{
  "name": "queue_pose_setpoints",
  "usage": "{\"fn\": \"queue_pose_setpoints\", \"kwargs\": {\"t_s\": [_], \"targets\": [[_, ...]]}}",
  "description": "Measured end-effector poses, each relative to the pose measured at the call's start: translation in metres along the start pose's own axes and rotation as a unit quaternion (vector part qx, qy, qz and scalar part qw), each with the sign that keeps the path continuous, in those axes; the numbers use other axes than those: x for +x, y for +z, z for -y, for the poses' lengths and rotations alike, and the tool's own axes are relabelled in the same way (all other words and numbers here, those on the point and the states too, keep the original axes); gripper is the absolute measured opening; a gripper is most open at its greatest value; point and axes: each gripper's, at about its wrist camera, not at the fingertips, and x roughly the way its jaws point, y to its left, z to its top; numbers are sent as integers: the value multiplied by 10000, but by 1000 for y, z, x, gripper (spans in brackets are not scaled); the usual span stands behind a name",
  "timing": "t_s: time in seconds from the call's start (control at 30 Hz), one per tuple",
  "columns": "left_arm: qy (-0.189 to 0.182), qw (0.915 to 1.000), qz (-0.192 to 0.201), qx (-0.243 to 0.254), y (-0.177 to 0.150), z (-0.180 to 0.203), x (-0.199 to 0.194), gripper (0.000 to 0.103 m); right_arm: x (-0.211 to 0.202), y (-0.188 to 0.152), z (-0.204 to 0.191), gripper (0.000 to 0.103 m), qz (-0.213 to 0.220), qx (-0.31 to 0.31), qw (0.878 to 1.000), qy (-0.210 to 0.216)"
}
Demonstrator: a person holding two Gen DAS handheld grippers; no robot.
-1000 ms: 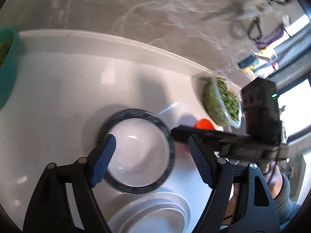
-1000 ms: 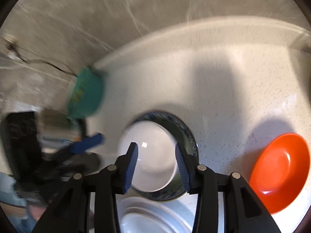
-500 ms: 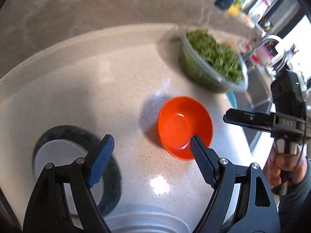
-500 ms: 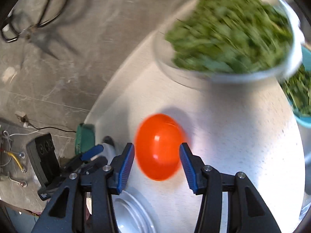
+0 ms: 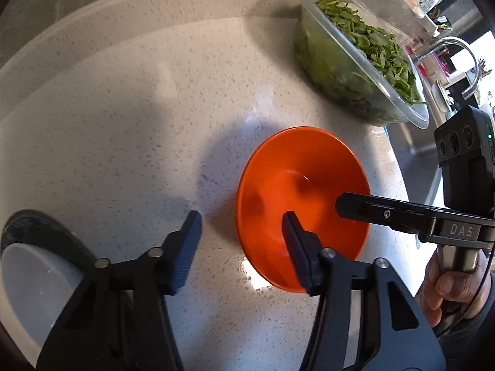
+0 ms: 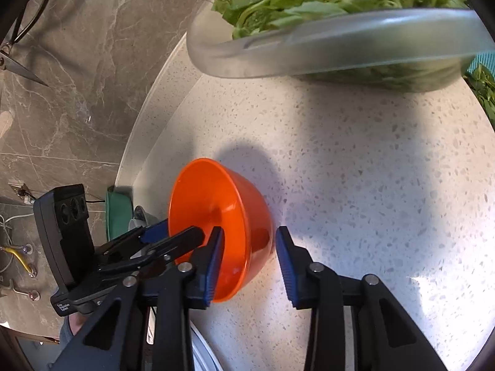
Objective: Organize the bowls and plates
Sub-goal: 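Close both grippers on opposite rims of the orange bowl, then carry the orange bowl with both grippers and lower it into the white bowl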
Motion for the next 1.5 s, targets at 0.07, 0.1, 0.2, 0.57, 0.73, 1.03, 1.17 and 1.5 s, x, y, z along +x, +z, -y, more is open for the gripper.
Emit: {"fn": "queue_pose_setpoints", "kwargs": {"t_s": [0.07,0.1,0.2,0.57,0.73,1.03,1.17,1.5], "targets": [[-68,10000,-43,-54,3,-1,8,34,1,2,0,32,-31,2,10000,-44],[-106,9999,-50,-83,3,0,9,28,2,3,0,25,-45,2,10000,-68],[-162,9998,-110,-65,3,-1,16,13,5,7,0,19,-77,4,9999,-129],[-287,9993,-89,-220,4,-7,10,10,1,8,-9,18,-35,-92,9997,-226],[-327,9991,41,-257,-1,-9,-17,10,-11,7,-23,18,-9,-184,9997,-171],[-145,9951,783,-591,-36,-64,-122,11,-4,1,-118,18,-200,-1033,9943,174],[69,9921,885,-884,-62,-101,-147,11,29,-9,-168,18,-493,-1491,9874,204],[222,9859,713,-1497,-108,-165,-132,11,97,-32,-199,18,-1036,-1754,9790,-126]]}}
